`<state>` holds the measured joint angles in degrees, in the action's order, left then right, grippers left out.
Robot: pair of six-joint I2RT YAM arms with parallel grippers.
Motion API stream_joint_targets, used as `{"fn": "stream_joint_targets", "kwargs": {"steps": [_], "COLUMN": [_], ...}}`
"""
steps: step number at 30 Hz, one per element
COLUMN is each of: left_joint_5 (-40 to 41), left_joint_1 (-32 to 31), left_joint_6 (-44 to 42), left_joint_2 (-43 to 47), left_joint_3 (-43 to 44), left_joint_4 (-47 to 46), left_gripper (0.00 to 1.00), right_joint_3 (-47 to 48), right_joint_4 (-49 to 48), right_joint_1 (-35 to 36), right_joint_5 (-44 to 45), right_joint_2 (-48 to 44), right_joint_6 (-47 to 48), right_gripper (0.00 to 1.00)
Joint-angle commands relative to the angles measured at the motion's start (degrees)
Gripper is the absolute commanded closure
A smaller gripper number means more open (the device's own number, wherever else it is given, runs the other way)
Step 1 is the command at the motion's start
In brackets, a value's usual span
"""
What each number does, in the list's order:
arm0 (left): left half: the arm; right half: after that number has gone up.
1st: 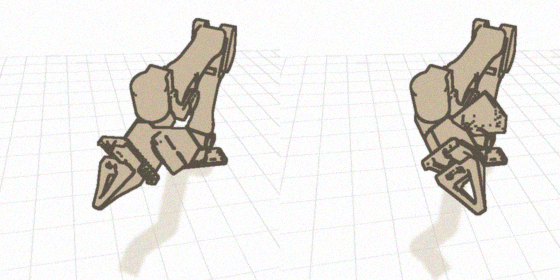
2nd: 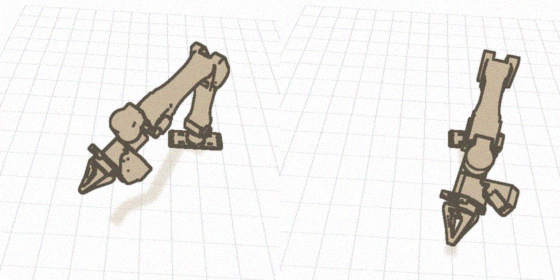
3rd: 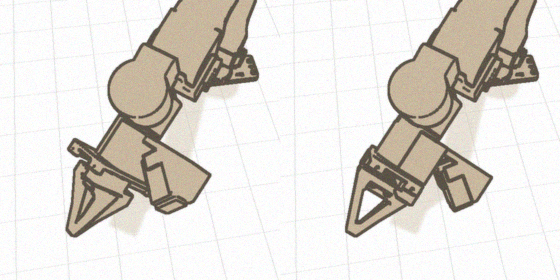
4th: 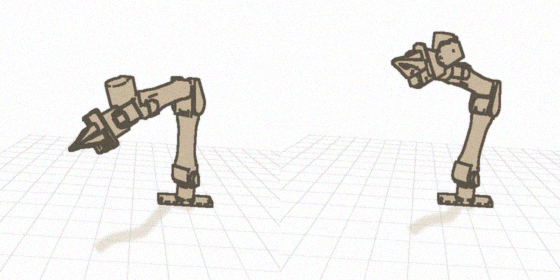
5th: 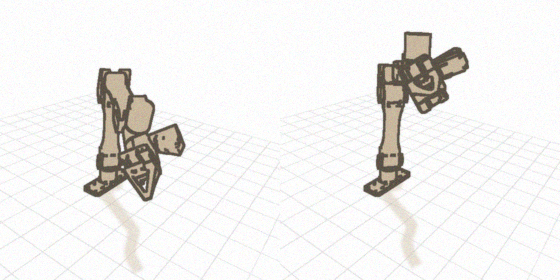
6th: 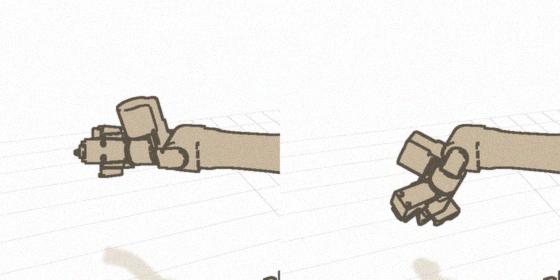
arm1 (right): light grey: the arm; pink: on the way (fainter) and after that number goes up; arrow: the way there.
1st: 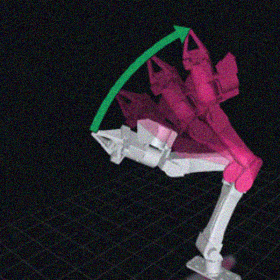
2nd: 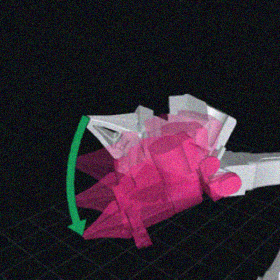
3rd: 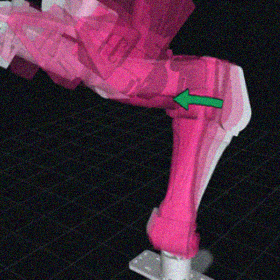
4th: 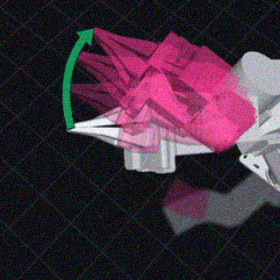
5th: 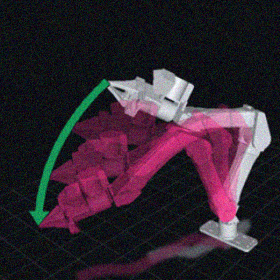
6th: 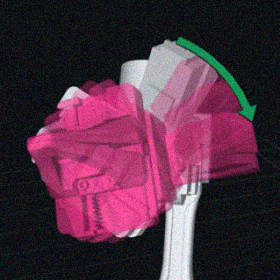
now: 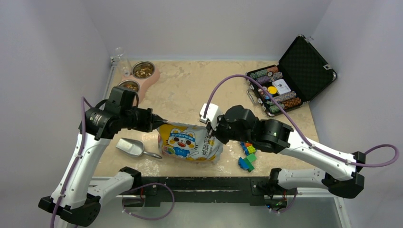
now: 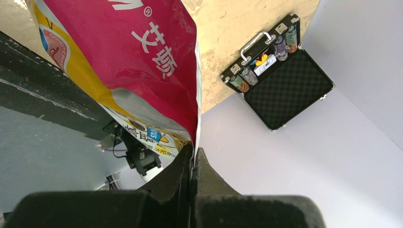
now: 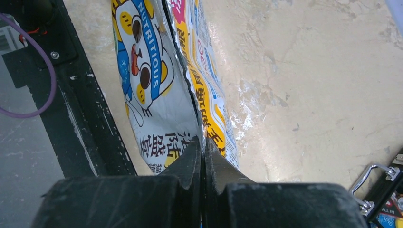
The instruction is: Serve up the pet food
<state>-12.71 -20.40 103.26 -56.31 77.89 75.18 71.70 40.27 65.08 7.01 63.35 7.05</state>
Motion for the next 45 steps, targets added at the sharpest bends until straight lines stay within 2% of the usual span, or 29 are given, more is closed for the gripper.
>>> {"fn": "stream_joint_targets", "kwargs": {"steps": [1, 5, 11, 14, 19, 23, 27, 29, 31, 32, 33, 37, 45], "left_joint_5": [7.5, 8.39, 11.64, 14.02, 10.26, 5.57, 2.11, 0.94, -0.35, -1.02, -1.61, -4.2, -7.19], "left_joint_1": [1.6, 1.59, 1.72, 3.96, 7.22, 7.22, 6.97, 6.71, 6.45, 6.37, 6.27, 6.25, 6.3], "left_joint_6": [2.83, 3.27, 3.7, 2.25, -0.46, -1.34, -0.75, -0.94, -0.89, -0.76, -0.55, 0.37, 0.67], "left_joint_2": [3.14, 3.32, 3.94, 3.5, 2.54, 1.3, 2.21, 1.82, 1.61, 1.51, 1.59, 2.21, 2.35], "left_joint_3": [1.9, 2.03, 2.39, 3.18, 2.75, 1.44, -1.43, -1.34, -1.56, -1.71, -1.89, -2.69, -2.5], "left_joint_4": [-5.15, -3.85, -1.4, 0.64, -0.4, -2.08, -6.14, -6.25, -6.75, -6.95, -7.03, -7.58, -7.09], "left_gripper": [1.0, 1.0, 1.0, 1.0, 1.0, 1.0, 1.0, 1.0, 1.0, 1.0, 1.0, 1.0, 1.0], "right_joint_3": [-1.99, -3.02, -6.96, -10.13, -13.55, -10.67, -3.06, 2.06, 6.78, 8.79, 10.12, 17.15, 27.67], "right_joint_4": [7.55, 8.75, 9.89, 9.18, 10.21, 8.67, 8.09, 8.57, 7.22, 5.85, 3.77, -0.21, -2.18], "right_joint_1": [-2.05, -3.04, -4.59, -4.7, -4.7, -4.7, -4.7, -4.38, -3.4, -2.96, -2.6, -1.44, 1.74], "right_joint_5": [7.98, 10.33, 9.31, 9.56, 8.92, 6.72, -4.53, -10.73, -12.97, -13.4, -13.65, -13.19, -11.25], "right_joint_2": [-4.03, -6.17, -12.32, -16.44, -20.26, -19.21, -12.93, -7.24, -1.85, 1.18, 3.35, 11.5, 23.39], "right_joint_6": [-0.55, -1.81, -4.61, -5.27, -4.89, -2.03, 3.12, 4.7, 5.41, 5.64, 5.77, 7.39, 11.3], "right_gripper": [1.0, 1.0, 1.0, 1.0, 1.0, 1.0, 1.0, 0.81, 0.65, 0.51, 0.44, 0.36, 0.35]}}
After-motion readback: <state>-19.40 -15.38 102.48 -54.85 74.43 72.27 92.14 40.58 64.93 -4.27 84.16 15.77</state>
